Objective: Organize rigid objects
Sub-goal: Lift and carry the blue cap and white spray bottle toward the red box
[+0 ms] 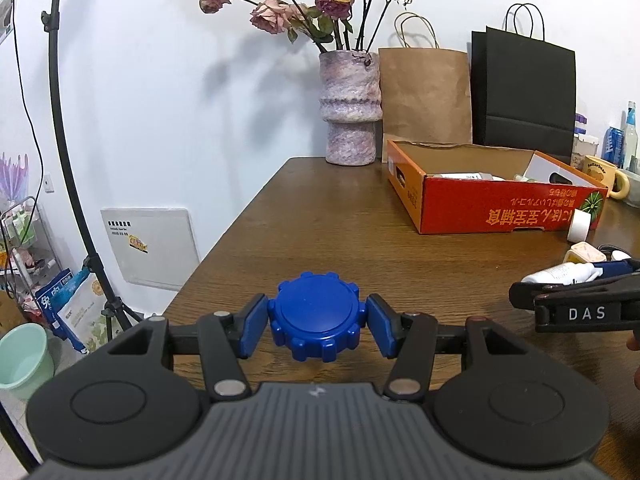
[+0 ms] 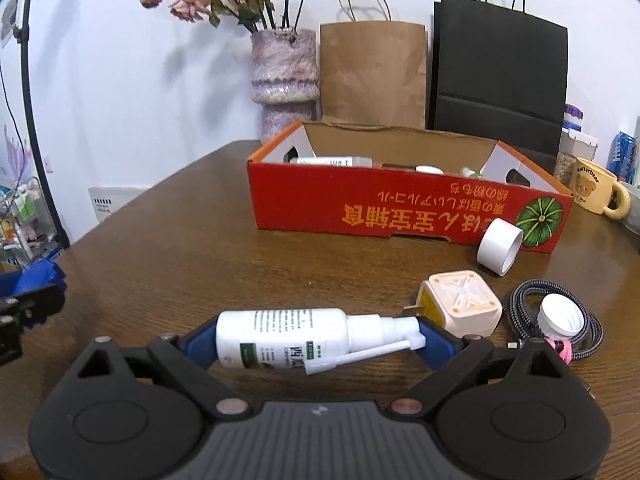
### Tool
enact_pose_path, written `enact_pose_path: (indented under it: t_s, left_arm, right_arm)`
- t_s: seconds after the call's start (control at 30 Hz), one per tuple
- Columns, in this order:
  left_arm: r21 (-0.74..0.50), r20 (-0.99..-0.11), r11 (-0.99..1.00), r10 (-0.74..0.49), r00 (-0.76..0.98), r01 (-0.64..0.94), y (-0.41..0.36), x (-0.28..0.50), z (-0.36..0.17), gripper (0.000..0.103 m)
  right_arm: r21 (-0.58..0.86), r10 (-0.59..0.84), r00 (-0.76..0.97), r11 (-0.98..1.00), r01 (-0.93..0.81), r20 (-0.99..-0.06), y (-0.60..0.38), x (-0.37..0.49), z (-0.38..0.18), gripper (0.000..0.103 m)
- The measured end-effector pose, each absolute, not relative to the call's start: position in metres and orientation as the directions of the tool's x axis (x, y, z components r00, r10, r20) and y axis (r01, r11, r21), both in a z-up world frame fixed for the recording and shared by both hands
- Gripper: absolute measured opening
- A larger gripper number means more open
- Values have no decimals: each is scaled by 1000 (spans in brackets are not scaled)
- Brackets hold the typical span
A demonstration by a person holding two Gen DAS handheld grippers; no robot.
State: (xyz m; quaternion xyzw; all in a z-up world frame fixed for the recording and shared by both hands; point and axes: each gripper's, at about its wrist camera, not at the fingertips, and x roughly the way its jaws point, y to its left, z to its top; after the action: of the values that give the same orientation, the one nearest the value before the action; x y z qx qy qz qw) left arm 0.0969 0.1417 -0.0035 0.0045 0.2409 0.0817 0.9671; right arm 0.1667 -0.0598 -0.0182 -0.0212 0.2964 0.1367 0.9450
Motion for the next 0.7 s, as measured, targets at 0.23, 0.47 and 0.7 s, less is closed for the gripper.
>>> enact_pose_path:
  t_s: [0.23, 0.47, 0.7]
  left_arm:
    - [40, -457, 986, 160, 875, -159, 131, 96, 7, 55]
    - [48, -442, 987, 158, 883, -153, 111, 98, 21, 55]
    - [47, -432, 988, 151, 889, -145, 91, 104, 31, 55]
  right_arm:
    - [63, 281, 806, 954, -293, -521, -71, 158, -4, 98]
    - [72, 297, 828, 951, -300, -476, -92, 151, 10, 98]
    - [75, 294, 847, 953, -292, -443, -116, 149, 23, 98]
